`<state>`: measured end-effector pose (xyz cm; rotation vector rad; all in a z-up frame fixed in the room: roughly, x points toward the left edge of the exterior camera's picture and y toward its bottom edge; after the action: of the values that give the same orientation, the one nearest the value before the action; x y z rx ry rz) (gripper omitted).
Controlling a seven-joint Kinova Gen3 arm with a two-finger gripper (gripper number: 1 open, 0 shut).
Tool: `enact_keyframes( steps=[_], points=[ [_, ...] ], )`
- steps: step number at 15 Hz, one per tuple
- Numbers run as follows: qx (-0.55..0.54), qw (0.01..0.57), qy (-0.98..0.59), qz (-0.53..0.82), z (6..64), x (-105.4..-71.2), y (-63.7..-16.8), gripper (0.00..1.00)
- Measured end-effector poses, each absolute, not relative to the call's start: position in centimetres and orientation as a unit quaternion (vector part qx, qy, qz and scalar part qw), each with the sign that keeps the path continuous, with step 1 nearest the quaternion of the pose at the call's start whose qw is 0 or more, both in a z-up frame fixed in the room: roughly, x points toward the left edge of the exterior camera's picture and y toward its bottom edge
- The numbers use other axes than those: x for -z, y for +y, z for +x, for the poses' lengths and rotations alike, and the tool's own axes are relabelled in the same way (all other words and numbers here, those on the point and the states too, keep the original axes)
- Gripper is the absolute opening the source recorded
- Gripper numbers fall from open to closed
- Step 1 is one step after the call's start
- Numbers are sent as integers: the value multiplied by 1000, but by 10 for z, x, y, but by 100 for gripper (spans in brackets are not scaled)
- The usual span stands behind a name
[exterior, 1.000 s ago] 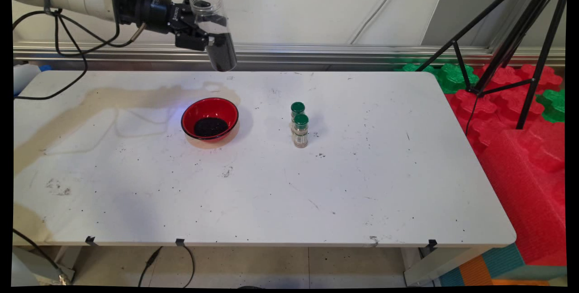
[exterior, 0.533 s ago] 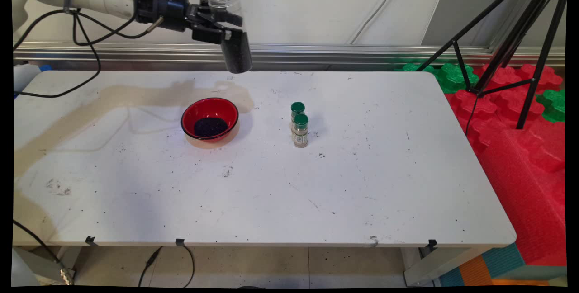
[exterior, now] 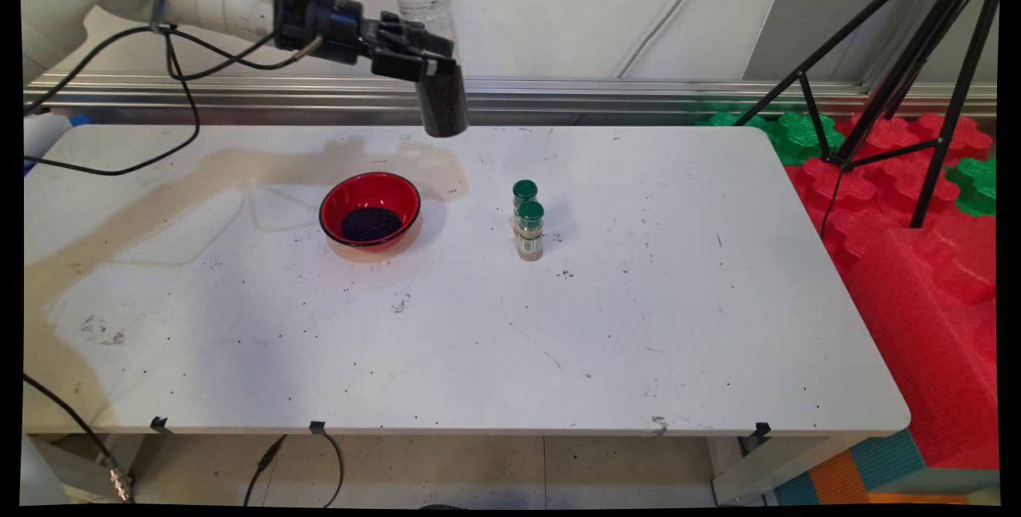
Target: Place the picked object on the table
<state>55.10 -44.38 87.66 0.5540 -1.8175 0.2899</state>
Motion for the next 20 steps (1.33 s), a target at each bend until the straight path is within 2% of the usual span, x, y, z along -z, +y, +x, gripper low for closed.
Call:
enact_keyframes(
  steps=[20],
  points=[
    [-133, 546, -783, 267, 497, -785, -496, 0]
  ],
)
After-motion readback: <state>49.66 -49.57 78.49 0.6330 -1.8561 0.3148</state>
